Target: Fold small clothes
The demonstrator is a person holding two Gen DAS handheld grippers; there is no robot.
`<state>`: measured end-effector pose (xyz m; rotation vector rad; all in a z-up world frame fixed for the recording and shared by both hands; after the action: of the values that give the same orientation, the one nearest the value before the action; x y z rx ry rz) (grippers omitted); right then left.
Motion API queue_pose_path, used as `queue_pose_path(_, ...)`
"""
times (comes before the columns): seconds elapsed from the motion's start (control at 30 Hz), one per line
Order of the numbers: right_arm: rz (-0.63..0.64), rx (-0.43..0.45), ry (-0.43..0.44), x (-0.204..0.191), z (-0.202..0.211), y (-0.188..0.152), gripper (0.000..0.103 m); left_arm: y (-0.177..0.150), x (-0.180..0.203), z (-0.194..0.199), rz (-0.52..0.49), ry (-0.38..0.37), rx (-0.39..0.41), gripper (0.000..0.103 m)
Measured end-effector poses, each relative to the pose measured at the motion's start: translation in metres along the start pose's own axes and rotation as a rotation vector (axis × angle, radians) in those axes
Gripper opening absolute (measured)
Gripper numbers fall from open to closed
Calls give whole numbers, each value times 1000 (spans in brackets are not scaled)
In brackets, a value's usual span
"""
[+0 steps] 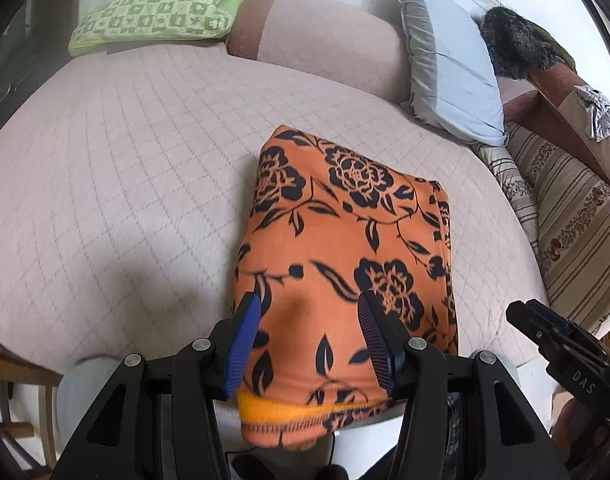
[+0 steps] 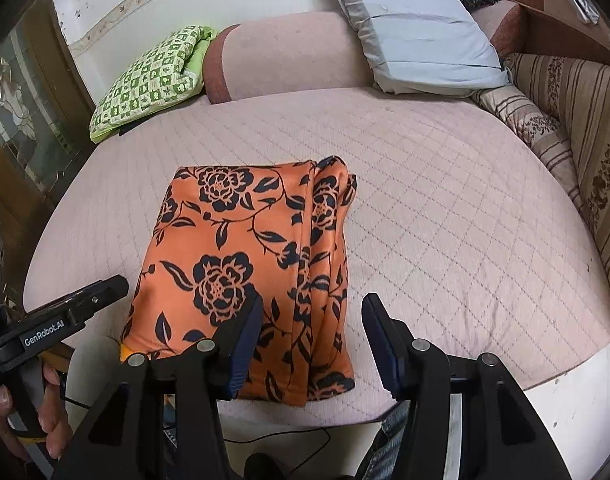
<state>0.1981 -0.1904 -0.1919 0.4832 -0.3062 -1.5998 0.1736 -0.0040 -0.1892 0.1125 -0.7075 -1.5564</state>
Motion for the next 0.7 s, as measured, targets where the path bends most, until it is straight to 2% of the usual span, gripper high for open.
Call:
queue_pose_path(0.4, 11, -5, -10, -1, -48, 35, 53, 61, -17, -55, 71, -20, 5, 51)
queue_pose_path(0.53, -1, 29, 86, -6, -69, 53, 52, 74, -19, -74, 97, -40, -8, 51)
queue_pose_path(0.7, -53, 17, 123, 3, -92, 82, 52, 91, -28, -101, 148, -71, -29, 51)
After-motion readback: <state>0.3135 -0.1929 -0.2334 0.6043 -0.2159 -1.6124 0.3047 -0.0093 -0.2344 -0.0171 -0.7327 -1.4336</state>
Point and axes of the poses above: each gripper's, at about its wrist camera, not at the fingertips, and z roughly against the way its jaws point, x to its right, y to its top, the point moved 10 cm from there along -z, roughly the way its jaws point, and after that the axes turned 4 degrees about -y, right-handed, at the moved point
